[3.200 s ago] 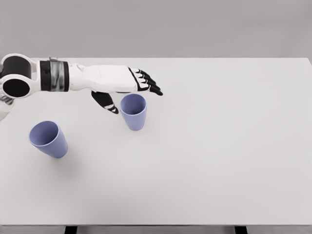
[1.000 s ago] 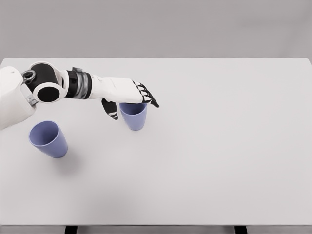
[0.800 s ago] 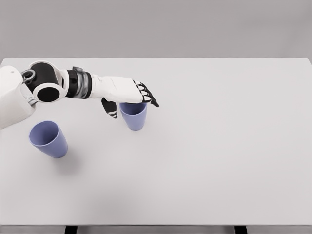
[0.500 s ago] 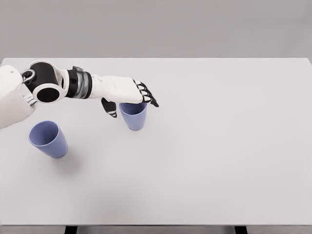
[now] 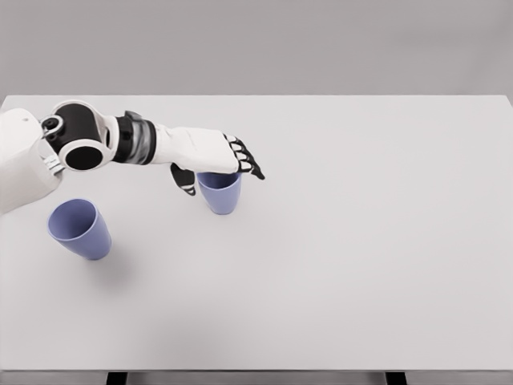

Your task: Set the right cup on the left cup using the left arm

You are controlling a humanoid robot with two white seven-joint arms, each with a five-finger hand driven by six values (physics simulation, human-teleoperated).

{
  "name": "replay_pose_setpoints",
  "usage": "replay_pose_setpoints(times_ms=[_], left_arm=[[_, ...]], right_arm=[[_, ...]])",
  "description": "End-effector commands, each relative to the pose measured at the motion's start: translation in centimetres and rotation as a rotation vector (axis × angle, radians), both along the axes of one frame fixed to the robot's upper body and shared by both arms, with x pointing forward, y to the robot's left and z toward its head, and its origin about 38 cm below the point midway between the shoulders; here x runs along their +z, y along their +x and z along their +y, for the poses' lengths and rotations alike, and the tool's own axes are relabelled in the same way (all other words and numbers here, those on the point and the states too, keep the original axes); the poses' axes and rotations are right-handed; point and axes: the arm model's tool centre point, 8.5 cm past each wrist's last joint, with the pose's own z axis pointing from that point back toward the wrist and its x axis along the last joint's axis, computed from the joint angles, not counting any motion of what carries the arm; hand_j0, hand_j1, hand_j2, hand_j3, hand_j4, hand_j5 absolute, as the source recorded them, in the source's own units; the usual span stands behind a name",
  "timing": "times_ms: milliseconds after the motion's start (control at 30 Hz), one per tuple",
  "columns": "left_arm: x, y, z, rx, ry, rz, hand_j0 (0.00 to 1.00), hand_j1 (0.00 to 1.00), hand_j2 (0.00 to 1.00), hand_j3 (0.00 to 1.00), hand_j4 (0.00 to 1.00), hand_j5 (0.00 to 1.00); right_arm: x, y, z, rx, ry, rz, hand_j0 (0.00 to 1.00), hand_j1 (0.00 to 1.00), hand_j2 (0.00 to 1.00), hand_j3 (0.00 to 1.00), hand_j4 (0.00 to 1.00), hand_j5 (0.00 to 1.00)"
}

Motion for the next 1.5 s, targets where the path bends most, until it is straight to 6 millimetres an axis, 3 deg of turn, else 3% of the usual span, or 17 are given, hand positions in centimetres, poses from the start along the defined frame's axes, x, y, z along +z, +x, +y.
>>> replay_pose_setpoints(times_ms=[0,867,1467], left_arm=[[-0.2,0.0,-0.2,0.000,-0.001,0.005,1.00,1.00,1.00,1.00,1.00,1.00],[-1.3,0.7,0.4,0.036,0.006,0.031,0.98,0.98,0.98,0.98,0.98,0.98],[-1.1,0.8,0.3,0.035,0.003,0.029,0.69,0.69,0.69,0.69,0.69,0.69]], right_arm=[[0.0,0.0,0.0,0.000,0.000,0.000,1.00,1.00,1.00,1.00,1.00,1.00],[0.0,0.0,0.0,0.000,0.000,0.000,1.00,1.00,1.00,1.00,1.00,1.00],[0.0,0.0,0.0,0.000,0.000,0.000,1.00,1.00,1.00,1.00,1.00,1.00]])
